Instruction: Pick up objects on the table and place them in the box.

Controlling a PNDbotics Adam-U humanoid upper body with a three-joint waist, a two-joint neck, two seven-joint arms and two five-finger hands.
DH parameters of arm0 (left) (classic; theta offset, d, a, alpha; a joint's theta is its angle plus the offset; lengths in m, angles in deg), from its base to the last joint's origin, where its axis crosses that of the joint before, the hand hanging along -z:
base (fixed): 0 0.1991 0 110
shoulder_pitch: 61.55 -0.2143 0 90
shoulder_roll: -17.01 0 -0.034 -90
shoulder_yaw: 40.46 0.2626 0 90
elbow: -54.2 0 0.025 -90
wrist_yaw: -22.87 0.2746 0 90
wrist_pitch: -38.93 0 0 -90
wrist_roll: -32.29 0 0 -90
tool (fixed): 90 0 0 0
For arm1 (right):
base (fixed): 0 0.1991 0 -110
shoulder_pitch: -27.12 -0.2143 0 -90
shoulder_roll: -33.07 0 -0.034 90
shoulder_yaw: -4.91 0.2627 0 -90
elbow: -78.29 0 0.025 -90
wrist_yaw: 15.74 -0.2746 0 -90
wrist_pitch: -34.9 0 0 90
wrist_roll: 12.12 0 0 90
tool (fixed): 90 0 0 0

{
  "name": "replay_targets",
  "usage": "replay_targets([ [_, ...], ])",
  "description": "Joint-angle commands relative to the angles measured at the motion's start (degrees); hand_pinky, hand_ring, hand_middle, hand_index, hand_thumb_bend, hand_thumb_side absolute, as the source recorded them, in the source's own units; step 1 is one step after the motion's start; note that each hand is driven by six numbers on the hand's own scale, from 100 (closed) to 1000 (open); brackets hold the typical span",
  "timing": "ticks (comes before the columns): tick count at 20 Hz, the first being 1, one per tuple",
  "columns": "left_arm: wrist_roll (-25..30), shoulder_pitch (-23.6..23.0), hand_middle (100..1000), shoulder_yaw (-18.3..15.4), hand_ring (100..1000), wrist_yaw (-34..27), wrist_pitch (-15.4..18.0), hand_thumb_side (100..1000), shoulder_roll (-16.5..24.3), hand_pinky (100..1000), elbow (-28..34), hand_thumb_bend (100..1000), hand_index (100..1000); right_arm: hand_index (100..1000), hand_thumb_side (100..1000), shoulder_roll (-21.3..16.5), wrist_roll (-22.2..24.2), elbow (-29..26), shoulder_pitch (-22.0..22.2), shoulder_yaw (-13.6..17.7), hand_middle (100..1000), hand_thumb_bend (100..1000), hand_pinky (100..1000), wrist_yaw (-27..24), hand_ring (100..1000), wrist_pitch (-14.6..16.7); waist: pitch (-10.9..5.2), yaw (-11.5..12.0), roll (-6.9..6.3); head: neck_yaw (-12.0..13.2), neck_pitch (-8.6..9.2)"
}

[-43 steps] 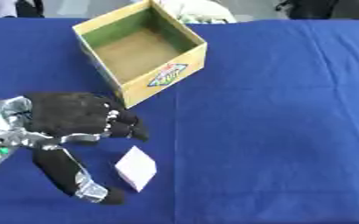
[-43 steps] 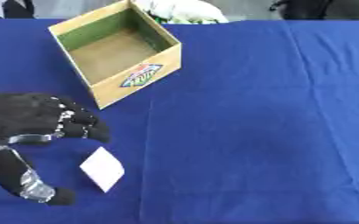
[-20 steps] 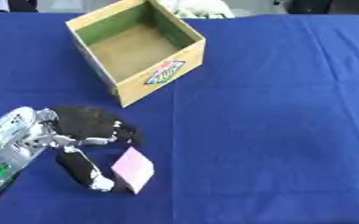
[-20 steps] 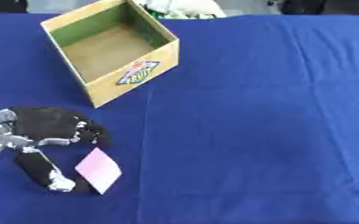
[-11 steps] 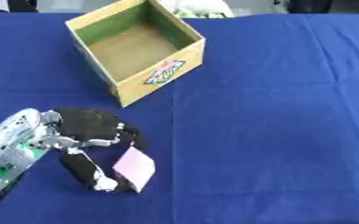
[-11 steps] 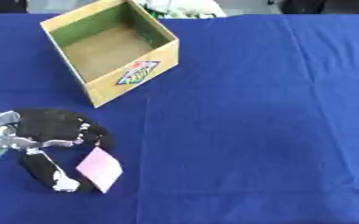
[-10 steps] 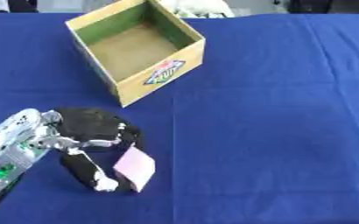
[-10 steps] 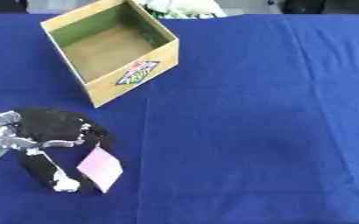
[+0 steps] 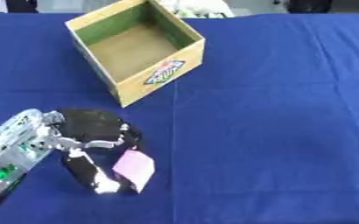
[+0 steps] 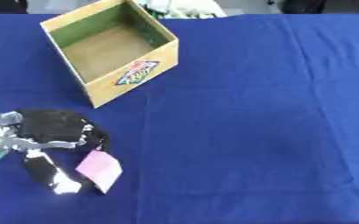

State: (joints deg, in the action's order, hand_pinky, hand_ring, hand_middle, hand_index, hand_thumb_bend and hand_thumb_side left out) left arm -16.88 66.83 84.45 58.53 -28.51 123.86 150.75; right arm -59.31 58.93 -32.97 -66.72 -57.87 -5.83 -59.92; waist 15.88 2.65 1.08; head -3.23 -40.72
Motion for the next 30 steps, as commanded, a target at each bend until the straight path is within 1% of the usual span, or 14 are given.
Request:
replay_targets([
  [1,1.86,0.72,655,-0.35,645,0.45,1.63,536,0.73,615,0.39,125,722,761,1000,-0.98,-0.22,-0.49,-0.23,0.67,595,100,485,-0.47,720,0.0,-0.91,-0.08,-0.03,0.03,0.42],
  [4,1.07,0.65,648,-0.79,633,0.61,1.37,462,0.97,603,1.2,100,716,761,1000,-1.0,-0.27,-0.47,-0.18,0.7,595,100,485,-0.5,720,-0.01,-0.99,-0.04,-0.05,-0.01,0.47],
  [5,0.83,0.61,646,-1.04,631,0.57,1.25,452,1.14,601,1.62,100,714,761,1000,-1.01,-0.27,-0.47,-0.17,0.71,595,100,485,-0.49,720,-0.01,-1.02,-0.01,-0.06,-0.04,0.51],
  [6,0.6,0.57,644,-1.33,627,0.46,1.11,411,1.37,596,2.17,100,712,761,1000,-1.03,-0.27,-0.47,-0.16,0.73,595,100,485,-0.48,720,-0.01,-1.05,0.02,-0.07,-0.08,0.55],
  [7,0.45,0.53,644,-1.55,627,0.31,0.94,411,1.6,596,2.7,100,712,761,1000,-1.04,-0.28,-0.47,-0.16,0.74,595,100,485,-0.46,720,-0.02,-1.07,0.03,-0.07,-0.1,0.58],
  [8,0.36,0.51,642,-1.76,617,0.15,0.75,354,1.79,585,3.2,100,712,761,1000,-1.05,-0.28,-0.48,-0.16,0.75,595,100,485,-0.46,721,-0.03,-1.09,0.05,-0.07,-0.13,0.63],
  [9,0.16,0.51,641,-2.12,617,-0.14,0.49,349,2.09,584,3.91,100,711,761,1000,-1.08,-0.28,-0.48,-0.15,0.75,595,100,485,-0.44,721,-0.03,-1.12,0.08,-0.06,-0.19,0.69],
  [10,-0.01,0.51,642,-2.5,609,-0.51,0.17,301,2.41,575,4.67,100,713,761,1000,-1.11,-0.28,-0.47,-0.15,0.76,595,100,485,-0.42,721,-0.04,-1.15,0.12,-0.06,-0.24,0.74],
  [13,-0.37,0.68,635,-3.86,592,-2.13,-1.16,258,3.37,554,7.3,100,708,761,1000,-1.18,-0.29,-0.46,-0.13,0.78,595,100,485,-0.38,721,-0.07,-1.21,0.3,-0.07,-0.32,0.8],
  [14,-0.36,0.78,633,-4.34,585,-2.76,-1.69,229,3.6,546,8.15,100,706,761,1000,-1.21,-0.28,-0.46,-0.15,0.79,594,100,485,-0.36,721,-0.07,-1.22,0.36,-0.08,-0.34,0.81],
  [20,-0.15,1.68,623,-7.16,572,-6.39,-4.94,236,4.83,531,12.81,100,696,761,1000,-1.33,-0.26,-0.45,-0.2,0.84,594,100,485,-0.21,722,-0.13,-1.23,0.53,-0.08,-0.53,1.03],
  [23,-1.0,2.85,618,-9.01,559,-7.7,-6.58,234,5.62,518,14.55,100,692,761,1000,-1.39,-0.24,-0.46,-0.3,0.83,594,100,485,-0.2,722,-0.12,-1.15,0.56,-0.1,-0.62,1.25],
  [27,-4.14,6.51,607,-12.67,549,-9.29,-8.8,232,6.89,509,14.9,100,691,761,1000,-1.59,-0.18,-0.48,-0.65,0.78,594,100,486,-0.15,722,-0.06,-0.84,0.42,-0.06,-0.63,1.64],
  [30,-5.95,10.87,607,-14.95,546,-10.58,-10.04,240,7.03,503,12.02,100,692,761,1000,-1.72,-0.12,-0.5,-0.98,0.71,595,100,486,-0.16,723,0.01,-0.55,0.15,-0.05,-0.51,2.11],
])
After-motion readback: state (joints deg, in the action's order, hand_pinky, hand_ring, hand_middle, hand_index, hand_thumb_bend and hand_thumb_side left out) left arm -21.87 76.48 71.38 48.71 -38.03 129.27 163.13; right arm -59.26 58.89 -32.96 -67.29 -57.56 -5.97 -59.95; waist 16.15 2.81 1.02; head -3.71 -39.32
